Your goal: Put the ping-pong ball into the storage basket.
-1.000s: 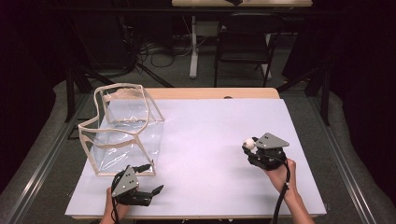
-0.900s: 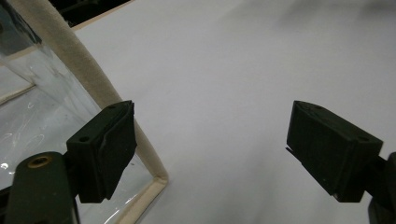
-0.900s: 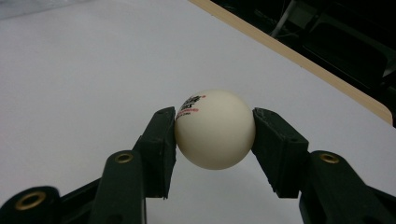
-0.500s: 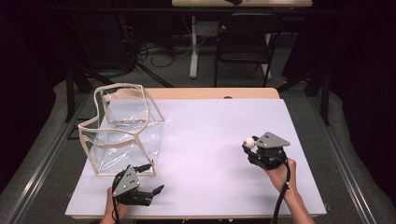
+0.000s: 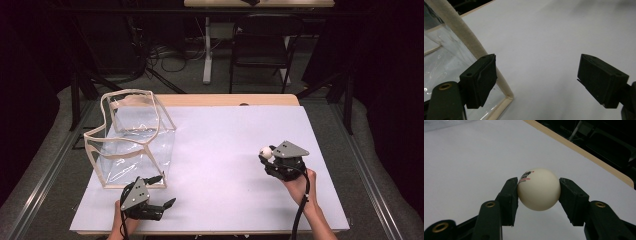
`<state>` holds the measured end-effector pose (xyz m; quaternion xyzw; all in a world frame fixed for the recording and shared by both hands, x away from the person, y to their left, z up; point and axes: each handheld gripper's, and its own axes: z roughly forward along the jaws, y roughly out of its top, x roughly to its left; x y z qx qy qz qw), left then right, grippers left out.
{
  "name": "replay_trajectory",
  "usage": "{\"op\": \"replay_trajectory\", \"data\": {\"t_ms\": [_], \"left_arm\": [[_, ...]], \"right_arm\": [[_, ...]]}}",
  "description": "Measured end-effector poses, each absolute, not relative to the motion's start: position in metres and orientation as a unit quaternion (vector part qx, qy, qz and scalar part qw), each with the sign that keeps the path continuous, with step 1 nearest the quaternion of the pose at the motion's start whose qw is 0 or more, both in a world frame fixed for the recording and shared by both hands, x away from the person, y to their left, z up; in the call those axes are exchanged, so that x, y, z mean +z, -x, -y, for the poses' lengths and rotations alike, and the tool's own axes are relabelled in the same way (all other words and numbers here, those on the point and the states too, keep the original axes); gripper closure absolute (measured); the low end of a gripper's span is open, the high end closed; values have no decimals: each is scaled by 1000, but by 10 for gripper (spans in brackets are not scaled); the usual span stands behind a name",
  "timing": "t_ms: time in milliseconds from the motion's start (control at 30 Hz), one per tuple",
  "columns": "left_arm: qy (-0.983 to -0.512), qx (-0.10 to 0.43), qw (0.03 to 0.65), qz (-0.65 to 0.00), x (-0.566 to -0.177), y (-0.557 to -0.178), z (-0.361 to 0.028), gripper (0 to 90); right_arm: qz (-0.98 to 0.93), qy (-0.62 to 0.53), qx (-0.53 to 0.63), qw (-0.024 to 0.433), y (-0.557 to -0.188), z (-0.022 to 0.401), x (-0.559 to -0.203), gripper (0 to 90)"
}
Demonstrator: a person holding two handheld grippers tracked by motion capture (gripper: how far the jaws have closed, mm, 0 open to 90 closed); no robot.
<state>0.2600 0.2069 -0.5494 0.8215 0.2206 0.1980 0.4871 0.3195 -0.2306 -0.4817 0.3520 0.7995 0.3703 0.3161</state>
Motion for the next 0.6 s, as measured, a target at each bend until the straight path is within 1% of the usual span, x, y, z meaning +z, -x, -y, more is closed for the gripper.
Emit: {"op": "replay_trajectory", "data": {"t_ms": [600], "left_arm": [[-821, 197, 488, -222, -550, -261, -207, 162]], "right_arm": [[-802, -346, 370, 317, -325, 227, -476, 505]]}}
